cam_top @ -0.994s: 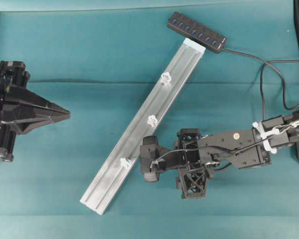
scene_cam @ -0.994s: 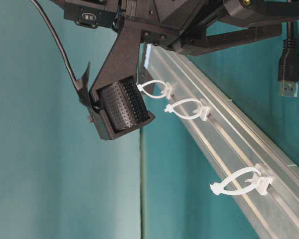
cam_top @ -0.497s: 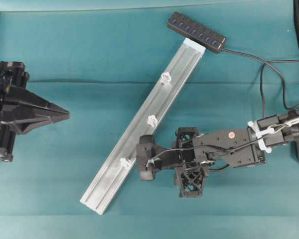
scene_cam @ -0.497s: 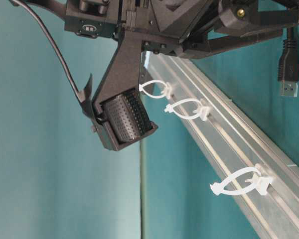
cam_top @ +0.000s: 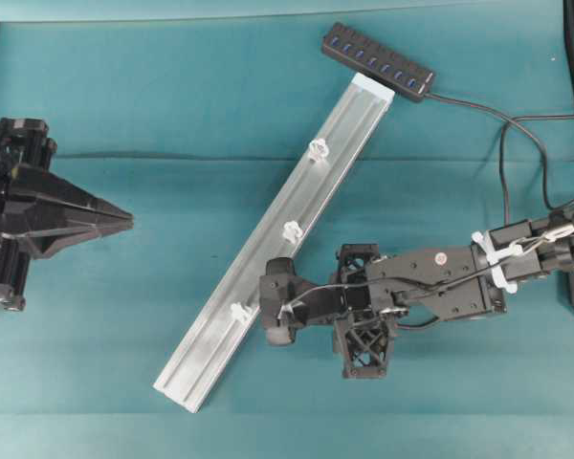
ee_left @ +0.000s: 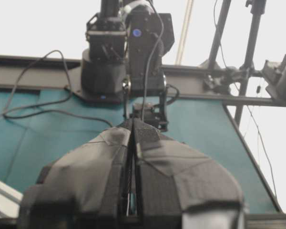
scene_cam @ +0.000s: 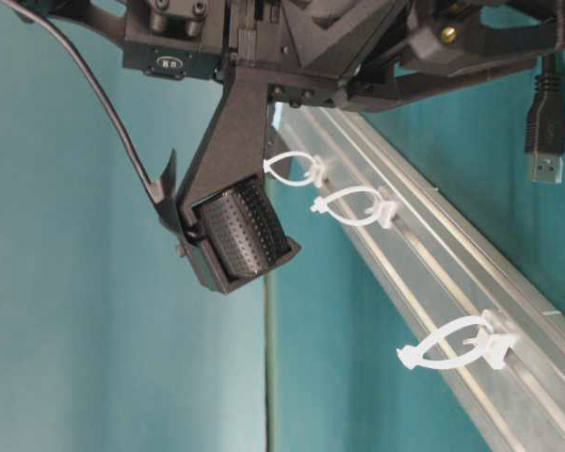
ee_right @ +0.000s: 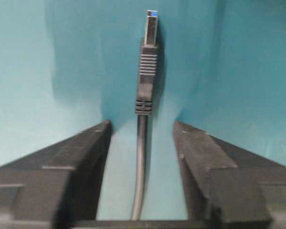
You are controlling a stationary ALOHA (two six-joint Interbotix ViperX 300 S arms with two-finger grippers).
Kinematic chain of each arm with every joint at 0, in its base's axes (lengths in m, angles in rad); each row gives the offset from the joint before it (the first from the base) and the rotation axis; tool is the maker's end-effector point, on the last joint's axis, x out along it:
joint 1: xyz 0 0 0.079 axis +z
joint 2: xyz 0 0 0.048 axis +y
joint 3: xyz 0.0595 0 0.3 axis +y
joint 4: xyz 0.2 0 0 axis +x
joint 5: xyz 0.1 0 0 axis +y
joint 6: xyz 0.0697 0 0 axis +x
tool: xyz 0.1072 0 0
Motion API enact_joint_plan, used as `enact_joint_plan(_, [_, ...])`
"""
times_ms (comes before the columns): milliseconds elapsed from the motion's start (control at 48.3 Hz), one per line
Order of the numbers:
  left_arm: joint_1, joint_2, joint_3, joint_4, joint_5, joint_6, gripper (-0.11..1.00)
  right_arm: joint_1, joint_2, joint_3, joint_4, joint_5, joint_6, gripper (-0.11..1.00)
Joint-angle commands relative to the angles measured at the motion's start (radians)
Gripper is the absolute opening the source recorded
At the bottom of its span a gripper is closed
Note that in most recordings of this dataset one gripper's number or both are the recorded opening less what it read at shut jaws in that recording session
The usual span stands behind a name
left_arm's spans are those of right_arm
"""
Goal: Pass the USB cable through three rings with both arms.
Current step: 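Close the right gripper on the cable just behind the USB-A plug, then lift the plug with the right gripper and carry it toward the hub end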
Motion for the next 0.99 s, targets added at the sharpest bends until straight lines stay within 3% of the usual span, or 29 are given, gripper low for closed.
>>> enact_joint_plan(0, [0.002,-0.005,-0.011,0.002,-0.005,0.000,0.00,0.002,0.015,-0.017,0.005,0.002,0.003,0.37])
enact_joint_plan(124, [0.005,-0.011,-0.011,0.002,-0.005,0.000,0.00,-0.002,0.017,-0.029,0.006,0.009,0.000,0.10])
enact_joint_plan(166, [0.006,-0.012,-0.011,0.002,-0.005,0.000,0.00,0.000,0.017,-0.029,0.005,0.009,-0.002,0.07])
enact_joint_plan(642, [0.008,-0.015,-0.008,0.002,0.014,0.000,0.00,0.000,-0.003,-0.029,0.003,0.035,-0.012,0.07])
enact_joint_plan(974, [0.009,-0.021,-0.008,0.002,0.015,0.000,0.00,-0.026,-0.091,-0.071,0.003,0.230,-0.158,0.07])
